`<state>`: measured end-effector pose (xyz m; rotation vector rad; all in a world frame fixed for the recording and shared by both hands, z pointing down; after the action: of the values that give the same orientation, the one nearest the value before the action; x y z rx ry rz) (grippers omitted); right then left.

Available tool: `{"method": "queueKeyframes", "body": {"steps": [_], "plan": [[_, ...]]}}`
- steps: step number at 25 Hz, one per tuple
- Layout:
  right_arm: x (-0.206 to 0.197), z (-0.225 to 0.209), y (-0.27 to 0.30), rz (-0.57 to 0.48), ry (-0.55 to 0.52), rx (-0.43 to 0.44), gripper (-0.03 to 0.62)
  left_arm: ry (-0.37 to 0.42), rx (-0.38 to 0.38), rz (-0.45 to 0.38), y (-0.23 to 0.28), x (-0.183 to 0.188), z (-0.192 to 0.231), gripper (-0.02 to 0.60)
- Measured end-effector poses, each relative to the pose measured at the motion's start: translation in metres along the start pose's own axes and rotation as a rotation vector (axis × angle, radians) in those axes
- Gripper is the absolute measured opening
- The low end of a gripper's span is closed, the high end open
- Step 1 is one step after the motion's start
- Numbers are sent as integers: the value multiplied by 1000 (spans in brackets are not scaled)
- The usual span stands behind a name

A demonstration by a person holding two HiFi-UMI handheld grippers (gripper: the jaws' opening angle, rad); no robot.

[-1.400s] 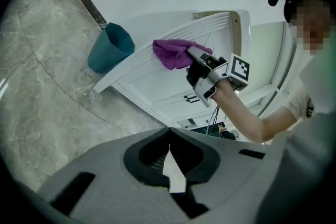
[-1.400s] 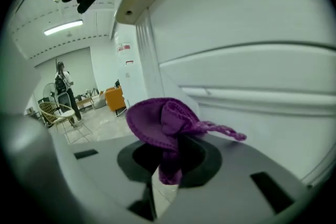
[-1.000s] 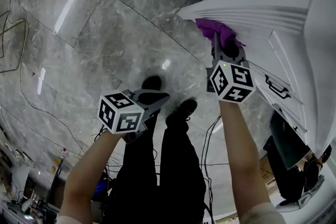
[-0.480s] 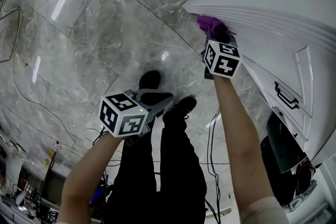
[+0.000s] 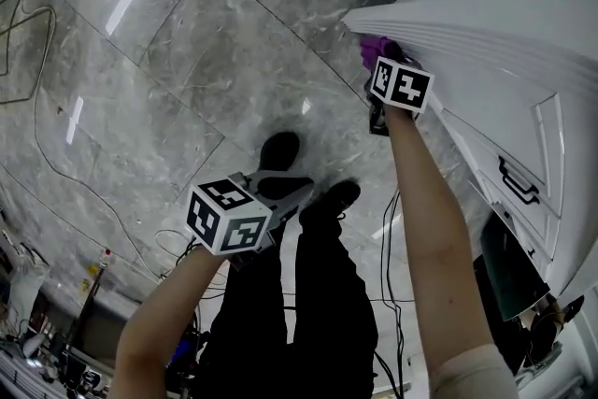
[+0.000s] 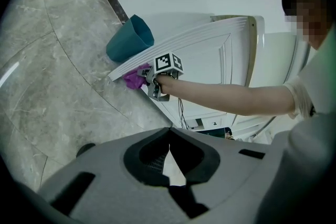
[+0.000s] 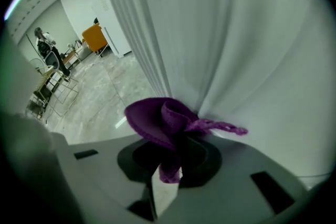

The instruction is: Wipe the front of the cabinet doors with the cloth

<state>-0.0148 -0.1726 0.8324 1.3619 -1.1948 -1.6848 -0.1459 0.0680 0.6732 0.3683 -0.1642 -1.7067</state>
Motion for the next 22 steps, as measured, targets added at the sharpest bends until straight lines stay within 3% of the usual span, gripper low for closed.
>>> {"method": "queueKeyframes", "body": {"steps": [2,4,8,13,16,20,22], "plan": [[3,9,-23,-18,24,49,58,16,12,0,-6,6,-6,20],[4,22,-64,-67,122,146,58,24,26,-15,-13,14,-15,20],[-2,45,-192,-186,377,408,60,29,59,-63,-28,37,-43,20],[-30,34,-353,-244,538,585,60,54,79,-75,-42,52,-104,20],[-54,7,-435,-256,481,573,60,85,67,-47,-47,49,-160,20],[-75,-33,-519,-308,168,368,60,148,48,-20,-58,47,-232,20],[-74,-46,-558,-356,72,290,60,186,21,-18,-62,50,-265,20]]}}
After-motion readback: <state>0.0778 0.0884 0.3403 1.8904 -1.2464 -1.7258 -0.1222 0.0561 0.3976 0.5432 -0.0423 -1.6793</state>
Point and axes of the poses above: the fingertips, and each gripper's own axes: y forward along the fingers, z to its left, x out of its top, the point moved 3 cm from there along -y, backward along the fingers, and after that the axes turned 8 degrees about -x, right-handed, at the moved point
